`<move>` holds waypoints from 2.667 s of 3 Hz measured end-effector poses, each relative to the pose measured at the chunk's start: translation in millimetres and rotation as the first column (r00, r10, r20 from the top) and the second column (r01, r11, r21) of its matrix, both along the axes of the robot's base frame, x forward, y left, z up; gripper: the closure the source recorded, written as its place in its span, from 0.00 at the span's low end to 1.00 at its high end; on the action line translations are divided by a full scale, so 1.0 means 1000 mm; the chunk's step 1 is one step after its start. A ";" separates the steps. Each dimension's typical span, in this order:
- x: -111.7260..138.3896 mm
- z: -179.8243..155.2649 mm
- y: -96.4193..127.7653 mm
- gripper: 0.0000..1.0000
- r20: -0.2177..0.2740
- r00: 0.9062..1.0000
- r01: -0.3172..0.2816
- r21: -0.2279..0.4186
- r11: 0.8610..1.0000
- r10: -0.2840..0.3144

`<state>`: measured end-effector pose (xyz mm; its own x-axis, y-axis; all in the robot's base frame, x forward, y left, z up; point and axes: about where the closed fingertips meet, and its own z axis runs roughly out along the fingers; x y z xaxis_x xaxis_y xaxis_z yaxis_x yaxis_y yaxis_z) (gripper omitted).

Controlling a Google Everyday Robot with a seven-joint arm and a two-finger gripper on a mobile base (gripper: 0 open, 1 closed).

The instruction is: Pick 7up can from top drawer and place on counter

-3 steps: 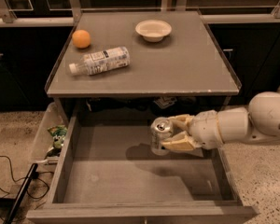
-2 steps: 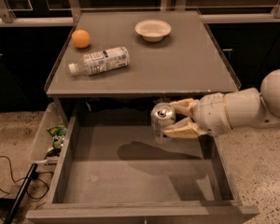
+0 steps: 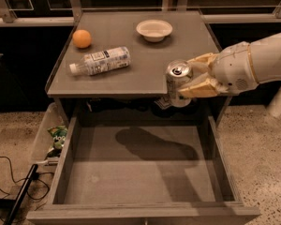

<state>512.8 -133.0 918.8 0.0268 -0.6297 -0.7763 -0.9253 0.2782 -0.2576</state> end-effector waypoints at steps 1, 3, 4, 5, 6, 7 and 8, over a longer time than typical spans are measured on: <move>0.000 0.000 0.000 1.00 0.000 1.000 0.000 0.000 1.000 0.000; 0.054 0.024 -0.010 1.00 0.071 0.997 0.018 0.054 0.998 -0.022; 0.106 0.040 -0.021 1.00 0.100 0.993 0.054 0.133 0.990 -0.068; 0.149 0.041 -0.021 1.00 0.088 0.991 0.078 0.195 0.978 -0.097; 0.174 0.022 -0.020 1.00 0.029 0.993 0.106 0.217 0.970 -0.115; 0.190 -0.004 -0.018 1.00 -0.039 0.991 0.136 0.208 0.969 -0.130; 0.197 -0.027 -0.014 1.00 -0.102 0.986 0.151 0.193 0.970 -0.133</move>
Offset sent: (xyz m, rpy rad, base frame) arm 0.0411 -0.0130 0.0216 0.0124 -0.0844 -0.0296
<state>710.1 -147.3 891.7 -0.1251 -0.4547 -0.8818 -0.8890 0.4460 -0.1038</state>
